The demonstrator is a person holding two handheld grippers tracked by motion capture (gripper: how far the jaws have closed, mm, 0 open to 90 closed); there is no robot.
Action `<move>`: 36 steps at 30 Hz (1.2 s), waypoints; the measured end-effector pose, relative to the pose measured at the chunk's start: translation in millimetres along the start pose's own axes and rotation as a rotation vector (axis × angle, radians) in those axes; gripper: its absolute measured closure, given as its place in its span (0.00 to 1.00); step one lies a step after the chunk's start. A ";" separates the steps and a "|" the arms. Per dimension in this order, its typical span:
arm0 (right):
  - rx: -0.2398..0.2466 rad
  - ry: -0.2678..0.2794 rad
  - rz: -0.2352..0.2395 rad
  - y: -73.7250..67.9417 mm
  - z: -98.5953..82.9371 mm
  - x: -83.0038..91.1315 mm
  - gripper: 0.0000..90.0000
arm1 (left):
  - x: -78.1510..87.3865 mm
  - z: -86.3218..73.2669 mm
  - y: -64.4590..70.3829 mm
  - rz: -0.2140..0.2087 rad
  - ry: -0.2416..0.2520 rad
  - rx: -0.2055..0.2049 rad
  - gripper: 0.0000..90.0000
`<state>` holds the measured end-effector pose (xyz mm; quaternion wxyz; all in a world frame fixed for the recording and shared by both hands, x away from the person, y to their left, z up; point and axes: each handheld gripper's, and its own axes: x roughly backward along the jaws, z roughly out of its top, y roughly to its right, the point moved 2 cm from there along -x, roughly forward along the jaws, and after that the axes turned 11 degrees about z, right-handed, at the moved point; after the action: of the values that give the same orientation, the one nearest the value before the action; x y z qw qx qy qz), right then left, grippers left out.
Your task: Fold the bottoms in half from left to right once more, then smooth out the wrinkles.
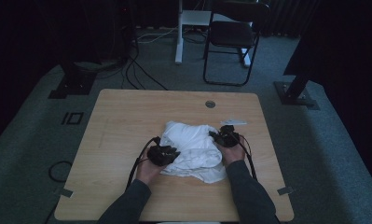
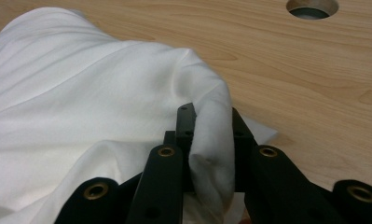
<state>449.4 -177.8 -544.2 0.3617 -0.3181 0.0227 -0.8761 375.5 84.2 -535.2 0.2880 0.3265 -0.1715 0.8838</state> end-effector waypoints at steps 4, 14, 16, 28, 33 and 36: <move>-0.007 -0.002 -0.017 4.3 1.8 -2.5 0.89 | -9.1 6.1 -1.3 0.014 -0.003 -0.010 0.83; -0.032 -0.002 -0.052 21.6 8.1 -4.2 0.89 | -30.4 21.5 -10.2 0.033 -0.001 -0.004 0.84; -0.040 -0.003 -0.042 24.2 7.7 -4.5 0.89 | -30.2 21.3 -10.4 0.031 0.004 0.001 0.84; -0.063 -0.006 -0.034 26.4 6.2 -5.7 0.88 | 18.6 6.9 -10.9 0.016 0.124 0.046 0.99; -0.064 -0.005 -0.026 25.7 6.1 -6.5 0.88 | 42.3 -9.9 -8.2 -0.048 0.155 0.091 1.00; -0.092 -0.006 -0.050 29.6 3.4 -6.7 0.85 | 55.0 -27.0 -6.1 -0.080 0.146 0.102 0.99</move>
<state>473.3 -194.7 -553.1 0.3249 -0.3375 0.0541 -0.8818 332.2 124.0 -517.0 0.3177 0.2819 -0.0915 0.9007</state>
